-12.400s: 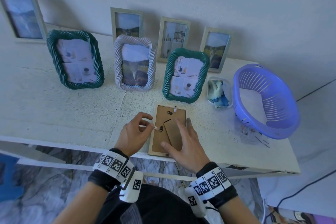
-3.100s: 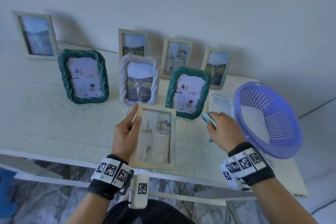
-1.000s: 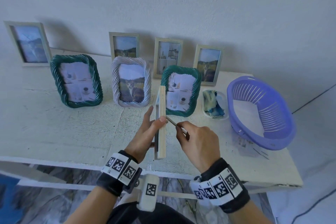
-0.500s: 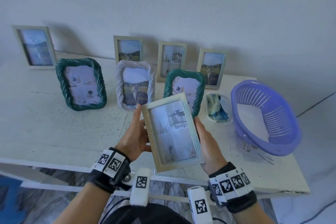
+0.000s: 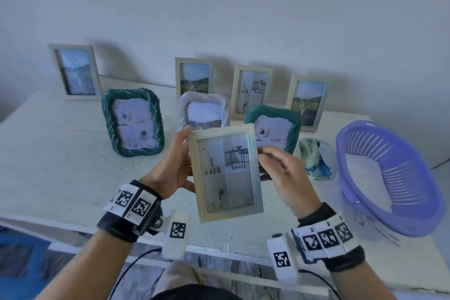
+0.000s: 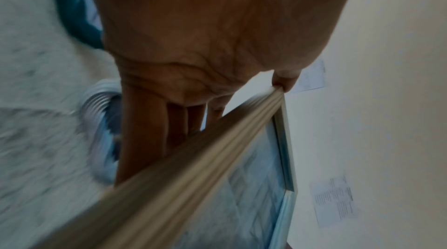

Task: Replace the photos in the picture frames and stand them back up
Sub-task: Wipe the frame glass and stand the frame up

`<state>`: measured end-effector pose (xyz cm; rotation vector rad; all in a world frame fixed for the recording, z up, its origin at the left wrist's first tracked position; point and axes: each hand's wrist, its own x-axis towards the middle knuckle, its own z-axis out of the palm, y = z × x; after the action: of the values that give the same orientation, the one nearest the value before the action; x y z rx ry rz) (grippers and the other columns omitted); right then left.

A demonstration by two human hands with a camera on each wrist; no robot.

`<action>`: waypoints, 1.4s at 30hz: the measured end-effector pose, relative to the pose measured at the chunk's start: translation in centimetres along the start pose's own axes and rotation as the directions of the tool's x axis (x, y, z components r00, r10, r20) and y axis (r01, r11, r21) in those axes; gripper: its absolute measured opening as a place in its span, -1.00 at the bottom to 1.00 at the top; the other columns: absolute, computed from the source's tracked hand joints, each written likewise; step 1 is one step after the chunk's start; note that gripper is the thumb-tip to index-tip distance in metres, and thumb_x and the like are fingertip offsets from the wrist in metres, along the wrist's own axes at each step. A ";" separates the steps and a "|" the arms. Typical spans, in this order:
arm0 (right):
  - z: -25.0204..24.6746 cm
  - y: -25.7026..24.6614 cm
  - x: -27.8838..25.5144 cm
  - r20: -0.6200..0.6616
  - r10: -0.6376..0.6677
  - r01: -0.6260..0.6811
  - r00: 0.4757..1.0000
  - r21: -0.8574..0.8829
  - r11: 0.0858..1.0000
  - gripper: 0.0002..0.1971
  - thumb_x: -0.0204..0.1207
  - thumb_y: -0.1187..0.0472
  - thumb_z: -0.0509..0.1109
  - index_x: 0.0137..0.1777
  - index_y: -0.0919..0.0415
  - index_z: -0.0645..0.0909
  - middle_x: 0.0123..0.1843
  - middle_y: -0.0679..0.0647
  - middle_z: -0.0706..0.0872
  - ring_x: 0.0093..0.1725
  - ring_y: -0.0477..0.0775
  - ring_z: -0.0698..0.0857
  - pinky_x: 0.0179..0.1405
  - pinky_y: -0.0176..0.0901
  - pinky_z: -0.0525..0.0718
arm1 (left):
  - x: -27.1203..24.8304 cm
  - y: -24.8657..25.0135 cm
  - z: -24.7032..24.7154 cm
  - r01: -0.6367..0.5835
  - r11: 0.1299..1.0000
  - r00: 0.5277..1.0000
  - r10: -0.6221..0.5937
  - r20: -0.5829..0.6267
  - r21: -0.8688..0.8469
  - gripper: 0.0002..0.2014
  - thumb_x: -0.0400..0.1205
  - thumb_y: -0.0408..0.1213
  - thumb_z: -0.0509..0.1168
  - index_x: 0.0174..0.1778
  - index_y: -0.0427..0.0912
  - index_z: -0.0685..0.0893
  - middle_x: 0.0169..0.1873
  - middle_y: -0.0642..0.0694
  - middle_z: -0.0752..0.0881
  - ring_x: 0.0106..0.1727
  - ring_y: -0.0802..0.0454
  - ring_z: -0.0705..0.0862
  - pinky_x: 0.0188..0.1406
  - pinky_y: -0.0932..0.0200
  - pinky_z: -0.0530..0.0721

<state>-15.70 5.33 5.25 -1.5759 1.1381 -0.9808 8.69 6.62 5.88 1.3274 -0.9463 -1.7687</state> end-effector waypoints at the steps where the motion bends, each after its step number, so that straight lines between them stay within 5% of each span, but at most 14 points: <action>1: 0.1 -0.8 0.7 0.007 -0.059 0.059 0.998 -0.052 0.997 -0.79 0.67 0.30 0.29 0.22 0.18 0.68 0.05 0.01 0.79 0.03 -0.03 0.74 -0.01 -0.22 0.72 | 0.1 0.8 -0.7 -0.024 1.000 1.000 0.025 -0.008 0.013 -0.23 0.64 0.37 -0.26 0.52 -0.03 0.48 0.16 -0.32 0.76 0.12 -0.35 0.75 -0.18 -0.26 0.73; 9: 2.6 -8.9 8.4 0.108 -0.277 0.290 0.955 -0.139 0.947 -0.67 0.68 0.23 0.29 0.42 0.13 0.56 0.00 -0.12 0.71 -0.03 -0.15 0.76 0.01 -0.24 0.73 | 0.6 10.9 -7.0 -0.242 0.962 0.957 0.258 -0.132 0.125 -0.21 0.70 0.29 -0.23 0.34 -0.29 0.61 -0.21 -0.31 0.69 -0.30 -0.12 0.73 -0.45 0.03 0.72; 15: 7.1 -13.4 16.9 0.130 -0.338 0.359 0.932 -0.200 0.912 -0.63 0.67 0.19 0.30 0.47 0.12 0.51 0.04 0.05 0.77 -0.09 -0.08 0.81 -0.01 0.03 0.80 | 1.9 18.2 -13.6 -0.315 0.913 0.914 0.365 -0.175 0.259 -0.22 0.69 0.30 -0.22 0.33 -0.23 0.65 -0.10 -0.31 0.72 -0.15 -0.23 0.74 -0.18 -0.11 0.76; 24: 15.3 -15.1 27.8 0.132 -0.236 0.265 0.963 -0.279 0.923 -0.57 0.64 0.12 0.29 0.48 0.21 0.50 0.14 0.06 0.74 -0.02 0.01 0.79 0.05 0.11 0.77 | 6.7 23.2 -24.2 -0.300 0.908 0.915 0.360 -0.180 0.292 -0.36 0.71 0.22 -0.19 0.30 -0.11 0.63 -0.22 -0.14 0.73 -0.17 -0.15 0.73 0.06 -0.15 0.69; 31: 19.8 -13.9 33.7 0.215 -0.079 0.167 0.973 -0.430 0.887 -0.38 0.63 0.13 0.24 0.67 0.00 0.13 0.11 0.07 0.74 0.04 0.01 0.75 0.21 0.09 0.70 | 11.7 22.3 -29.7 -0.232 0.945 0.939 0.279 -0.201 0.231 -0.43 0.71 0.19 -0.19 0.19 -0.06 0.62 -0.21 -0.16 0.72 -0.18 -0.14 0.73 -0.06 -0.05 0.69; 42: 24.2 -11.3 38.1 0.330 0.280 -0.004 0.901 -0.641 0.768 -0.43 0.66 0.25 0.15 0.67 0.10 0.13 0.36 0.26 0.54 0.09 0.17 0.75 0.16 0.17 0.73 | 17.4 17.3 -34.6 -0.063 0.985 0.965 0.101 -0.243 0.158 -0.43 0.70 0.20 -0.17 0.13 -0.04 0.66 -0.25 -0.17 0.72 -0.16 -0.17 0.68 -0.03 -0.04 0.61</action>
<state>19.26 -24.34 13.17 -2.0540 1.3281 -0.1113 40.62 -21.33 6.37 1.5414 -0.9907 -1.4492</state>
